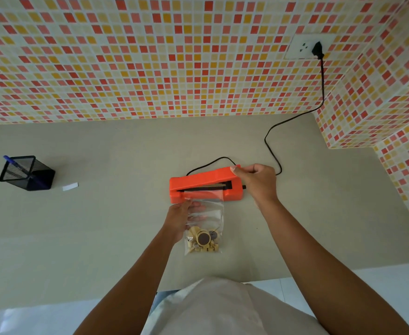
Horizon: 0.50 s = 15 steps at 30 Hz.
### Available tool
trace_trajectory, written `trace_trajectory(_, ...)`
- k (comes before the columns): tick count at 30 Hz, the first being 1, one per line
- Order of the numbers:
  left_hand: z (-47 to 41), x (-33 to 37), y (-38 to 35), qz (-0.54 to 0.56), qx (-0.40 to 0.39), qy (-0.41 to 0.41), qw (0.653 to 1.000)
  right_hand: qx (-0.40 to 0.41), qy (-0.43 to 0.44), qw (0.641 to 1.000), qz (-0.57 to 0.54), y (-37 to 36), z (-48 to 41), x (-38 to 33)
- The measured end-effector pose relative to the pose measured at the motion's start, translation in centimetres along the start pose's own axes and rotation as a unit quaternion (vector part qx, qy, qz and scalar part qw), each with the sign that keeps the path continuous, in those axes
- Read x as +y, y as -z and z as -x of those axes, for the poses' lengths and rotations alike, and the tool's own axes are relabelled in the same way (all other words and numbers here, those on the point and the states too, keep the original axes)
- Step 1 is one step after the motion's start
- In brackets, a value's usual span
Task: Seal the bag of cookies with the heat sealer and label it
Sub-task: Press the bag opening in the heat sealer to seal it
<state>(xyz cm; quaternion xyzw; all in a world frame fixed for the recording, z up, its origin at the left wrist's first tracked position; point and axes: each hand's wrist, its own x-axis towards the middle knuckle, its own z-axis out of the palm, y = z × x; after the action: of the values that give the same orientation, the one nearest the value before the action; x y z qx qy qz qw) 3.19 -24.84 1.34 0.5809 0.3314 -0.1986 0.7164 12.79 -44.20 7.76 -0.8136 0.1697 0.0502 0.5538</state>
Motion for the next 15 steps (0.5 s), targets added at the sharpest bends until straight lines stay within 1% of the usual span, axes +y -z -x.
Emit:
trace_trajectory(5, 0.1, 0.0, -0.1, 0.005, 0.004, 0.003, 1.000, -0.021, 0.089, 0.996, 0.000, -0.2, 2.1, -3.5)
trace_trajectory(7, 0.1, 0.1, -0.2, 0.003, 0.012, 0.007, 1.000, -0.043, 0.119, 0.992, -0.007, -0.4, 3.0, -4.7)
trace_trajectory(9, 0.1, 0.1, -0.2, 0.003, 0.013, 0.008, 1.000, -0.080, 0.140, 0.986, -0.036, -0.5, 3.8, -5.7)
trace_trajectory(11, 0.2, 0.1, -0.2, 0.000, 0.012, 0.007, 1.000, -0.097, 0.131, 0.982, -0.093, -0.6, 4.2, -5.8)
trace_trajectory(12, 0.2, 0.1, -0.2, 0.000, 0.010, 0.007, 1.000, -0.085, 0.119, 0.983, -0.112, -0.6, 4.2, -5.3)
trace_trajectory(13, 0.3, 0.1, -0.2, 0.000, 0.008, 0.007, 1.000, -0.062, 0.106, 0.986, -0.113, -0.8, 4.0, -4.5)
trace_trajectory(15, 0.4, 0.2, -0.1, -0.001, 0.005, 0.006, 1.000, -0.017, 0.060, 0.995, -0.072, -1.2, 3.7, -1.7)
